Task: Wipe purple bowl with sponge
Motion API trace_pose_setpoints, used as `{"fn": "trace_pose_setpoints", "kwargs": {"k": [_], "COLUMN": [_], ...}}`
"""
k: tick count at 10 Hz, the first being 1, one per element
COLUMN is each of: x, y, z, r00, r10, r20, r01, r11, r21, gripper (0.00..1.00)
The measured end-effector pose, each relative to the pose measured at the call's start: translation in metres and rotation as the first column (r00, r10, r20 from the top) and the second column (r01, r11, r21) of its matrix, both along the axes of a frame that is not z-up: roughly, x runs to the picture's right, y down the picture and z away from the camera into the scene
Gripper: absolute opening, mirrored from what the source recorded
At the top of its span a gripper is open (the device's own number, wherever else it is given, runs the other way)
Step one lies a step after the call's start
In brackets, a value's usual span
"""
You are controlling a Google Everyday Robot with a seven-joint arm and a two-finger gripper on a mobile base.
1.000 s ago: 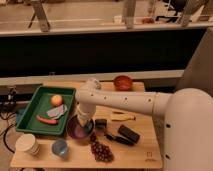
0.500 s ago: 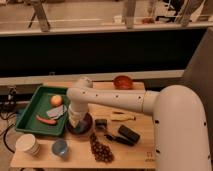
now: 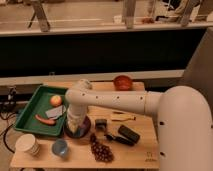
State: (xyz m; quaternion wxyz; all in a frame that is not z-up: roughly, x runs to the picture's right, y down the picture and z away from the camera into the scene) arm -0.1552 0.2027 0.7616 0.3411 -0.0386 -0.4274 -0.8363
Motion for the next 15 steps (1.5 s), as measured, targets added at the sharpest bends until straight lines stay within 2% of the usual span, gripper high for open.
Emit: {"fn": "trace_pose_setpoints", "kwargs": {"k": [3, 6, 9, 11, 13, 15], "x": [0.049, 0.061, 0.033, 0.014, 0.003, 0.003], "y": [-0.005, -0.016, -0.021, -0.019, -0.013, -0.004], "z": [0.006, 0.025, 0.042, 0.043, 0.036, 0.021], "r00": [0.995, 0.990, 0.995, 0.998, 1.000, 1.000], "r10": [0.032, 0.049, 0.034, 0.022, 0.009, -0.015], "r20": [-0.091, -0.133, -0.094, -0.052, -0.020, -0.003], "r01": [-0.030, -0.044, -0.029, -0.019, -0.008, 0.015], "r11": [0.9994, 0.9982, 0.9981, 0.9986, 0.9990, 0.9992], "r21": [0.015, 0.041, 0.053, 0.050, 0.044, 0.036], "gripper": [0.00, 0.00, 0.00, 0.00, 0.00, 0.00]}}
